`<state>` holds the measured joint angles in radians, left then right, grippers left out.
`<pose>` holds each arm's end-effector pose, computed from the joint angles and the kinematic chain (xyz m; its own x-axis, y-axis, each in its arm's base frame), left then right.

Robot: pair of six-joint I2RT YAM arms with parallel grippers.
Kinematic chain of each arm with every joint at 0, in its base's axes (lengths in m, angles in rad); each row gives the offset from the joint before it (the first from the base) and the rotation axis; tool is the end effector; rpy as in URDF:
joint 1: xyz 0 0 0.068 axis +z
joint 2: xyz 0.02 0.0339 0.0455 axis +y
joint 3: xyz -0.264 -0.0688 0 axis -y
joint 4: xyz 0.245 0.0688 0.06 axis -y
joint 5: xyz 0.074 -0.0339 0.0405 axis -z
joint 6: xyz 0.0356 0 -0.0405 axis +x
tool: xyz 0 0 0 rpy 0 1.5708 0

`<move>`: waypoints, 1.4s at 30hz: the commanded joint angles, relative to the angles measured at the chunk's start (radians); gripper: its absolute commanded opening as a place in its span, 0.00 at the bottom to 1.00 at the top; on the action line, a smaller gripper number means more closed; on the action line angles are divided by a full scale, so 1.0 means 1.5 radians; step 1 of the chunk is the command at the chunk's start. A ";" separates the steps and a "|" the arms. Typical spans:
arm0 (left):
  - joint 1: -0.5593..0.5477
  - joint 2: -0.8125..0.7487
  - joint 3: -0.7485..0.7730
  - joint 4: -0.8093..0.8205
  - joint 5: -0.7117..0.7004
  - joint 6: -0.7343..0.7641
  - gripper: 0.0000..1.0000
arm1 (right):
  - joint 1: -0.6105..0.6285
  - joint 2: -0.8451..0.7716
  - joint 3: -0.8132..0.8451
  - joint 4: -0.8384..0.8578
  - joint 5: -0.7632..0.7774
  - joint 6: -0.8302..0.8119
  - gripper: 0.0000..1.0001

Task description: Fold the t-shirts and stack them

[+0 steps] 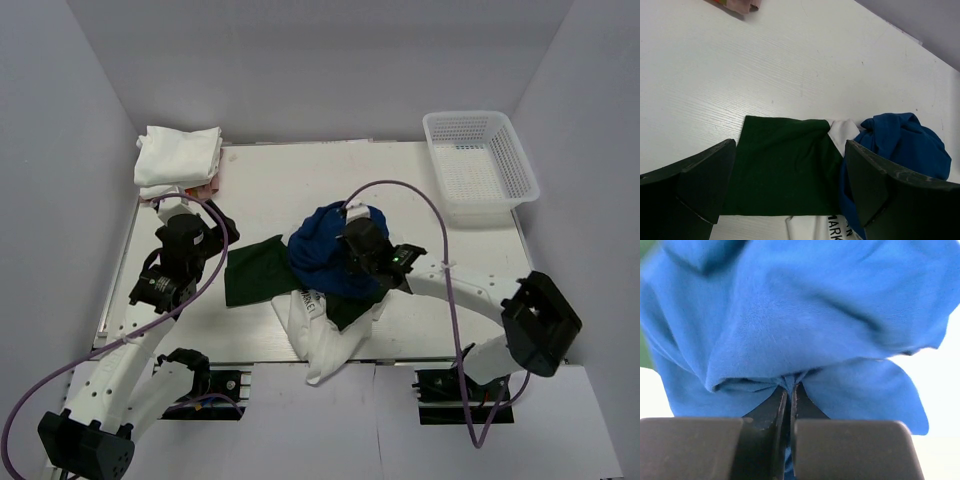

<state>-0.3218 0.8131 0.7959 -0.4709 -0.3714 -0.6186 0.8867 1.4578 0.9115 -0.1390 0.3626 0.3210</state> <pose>0.1741 -0.0444 0.3108 -0.3570 -0.4506 -0.8182 -0.2656 0.8888 -0.3735 0.2081 0.2352 0.2319 -0.5534 -0.2119 -0.8055 -0.3967 0.9174 0.0313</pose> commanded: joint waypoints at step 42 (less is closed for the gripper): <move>-0.003 0.126 0.009 0.055 0.072 0.004 1.00 | -0.559 0.291 0.764 0.554 0.154 -0.373 0.00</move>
<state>-0.3222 0.9794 0.7959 -0.4232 -0.3275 -0.6197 0.0605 1.8790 2.1090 0.6678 0.7521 -0.3180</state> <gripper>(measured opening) 0.992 0.027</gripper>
